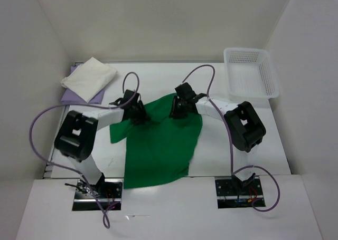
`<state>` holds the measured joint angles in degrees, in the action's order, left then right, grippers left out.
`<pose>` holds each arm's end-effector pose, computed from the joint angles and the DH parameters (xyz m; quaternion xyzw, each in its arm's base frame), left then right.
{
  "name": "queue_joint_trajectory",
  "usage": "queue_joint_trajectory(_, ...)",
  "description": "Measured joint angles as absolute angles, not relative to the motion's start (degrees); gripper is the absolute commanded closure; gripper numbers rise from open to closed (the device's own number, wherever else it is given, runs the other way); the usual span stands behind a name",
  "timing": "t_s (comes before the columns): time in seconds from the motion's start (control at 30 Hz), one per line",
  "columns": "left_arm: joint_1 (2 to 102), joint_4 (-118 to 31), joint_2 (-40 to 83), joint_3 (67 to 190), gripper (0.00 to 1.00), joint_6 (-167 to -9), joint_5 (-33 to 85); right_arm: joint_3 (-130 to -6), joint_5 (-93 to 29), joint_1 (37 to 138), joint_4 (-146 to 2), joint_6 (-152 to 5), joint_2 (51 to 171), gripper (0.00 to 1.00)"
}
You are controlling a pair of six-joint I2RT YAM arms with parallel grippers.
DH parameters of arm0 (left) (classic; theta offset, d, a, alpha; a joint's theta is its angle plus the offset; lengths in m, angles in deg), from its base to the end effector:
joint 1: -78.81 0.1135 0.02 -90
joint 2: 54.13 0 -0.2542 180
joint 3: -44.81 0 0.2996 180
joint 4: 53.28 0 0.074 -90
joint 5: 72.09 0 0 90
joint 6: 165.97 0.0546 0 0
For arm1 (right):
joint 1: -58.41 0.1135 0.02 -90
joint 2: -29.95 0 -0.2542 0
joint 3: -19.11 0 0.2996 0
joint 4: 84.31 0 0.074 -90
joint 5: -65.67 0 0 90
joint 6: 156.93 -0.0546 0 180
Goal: Fold and stack the t-shirts
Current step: Move the tshirt to the center of the board, then flatten out the tshirt
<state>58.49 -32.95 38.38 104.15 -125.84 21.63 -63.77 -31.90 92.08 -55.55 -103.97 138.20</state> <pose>0.3348 -0.1278 0.1003 -0.2322 0.9204 -0.2052 0.2384 0.3667 0.2529 0.1227 0.0076 0.9495 0.2290 0.2143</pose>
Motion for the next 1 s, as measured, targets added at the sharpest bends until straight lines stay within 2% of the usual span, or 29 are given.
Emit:
queue_joint_trajectory(0.17,58.2,-33.8,57.1,129.3,0.52,-124.0,22.3,-58.4,-30.7,90.4,-58.0,-107.0,137.5,0.7)
queue_joint_trajectory(0.27,56.7,-32.6,66.7,146.6,0.36,-123.5,23.5,-51.5,-31.8,90.1,-60.4,-110.4,133.7,0.69)
queue_joint_trajectory(0.3,55.8,-32.4,69.3,152.0,0.22,-122.7,23.9,-49.7,-32.3,90.1,-60.4,-111.2,132.3,0.67)
queue_joint_trajectory(0.33,54.8,-32.1,71.1,156.5,0.16,-122.2,24.3,-48.5,-32.8,90.1,-60.2,-112.0,131.2,0.63)
queue_joint_trajectory(0.4,53.2,-31.6,71.4,160.4,0.09,-121.1,25.2,-47.4,-33.7,90.1,-59.9,-112.8,129.2,0.63)
queue_joint_trajectory(0.43,52.4,-31.9,69.8,160.0,0.09,-120.8,25.4,-47.4,-34.0,90.1,-59.5,-113.0,128.3,0.6)
queue_joint_trajectory(0.5,51.7,-34.2,64.2,153.6,0.18,-121.0,25.9,-47.6,-33.7,90.0,-59.4,-112.9,126.0,0.59)
queue_joint_trajectory(0.57,53.0,-35.8,54.1,140.8,0.26,-121.3,26.3,-47.9,-33.6,88.9,-59.2,-112.2,123.7,0.61)
queue_joint_trajectory(0.67,56.5,-36.2,39.7,124.0,0.27,-121.4,26.4,-50.0,-33.6,85.0,-58.8,-110.3,122.7,0.79)
queue_joint_trajectory(0.73,57.9,-35.1,31.2,114.1,0.25,-121.9,25.8,-51.1,-33.0,82.5,-58.5,-109.3,123.2,0.85)
queue_joint_trajectory(0.8,57.1,-33.5,23.4,105.5,0.2,-123.2,25.5,-51.2,-32.4,80.8,-58.1,-108.9,123.4,0.85)
queue_joint_trajectory(0.83,56.6,-31.4,19.0,101.3,0.14,-124.2,25.2,-51.2,-32.3,80.7,-57.7,-108.8,123.5,0.84)
queue_joint_trajectory(0.9,55.7,-26.9,10.3,94.7,0.13,-126.1,24.3,-51.1,-32.4,80.9,-57.2,-108.6,123.5,0.72)
queue_joint_trajectory(1.0,55.9,-22.9,-0.5,88.6,0.13,-130.8,22.8,-50.9,-32.7,81.0,-57.1,-108.4,123.5,0.61)
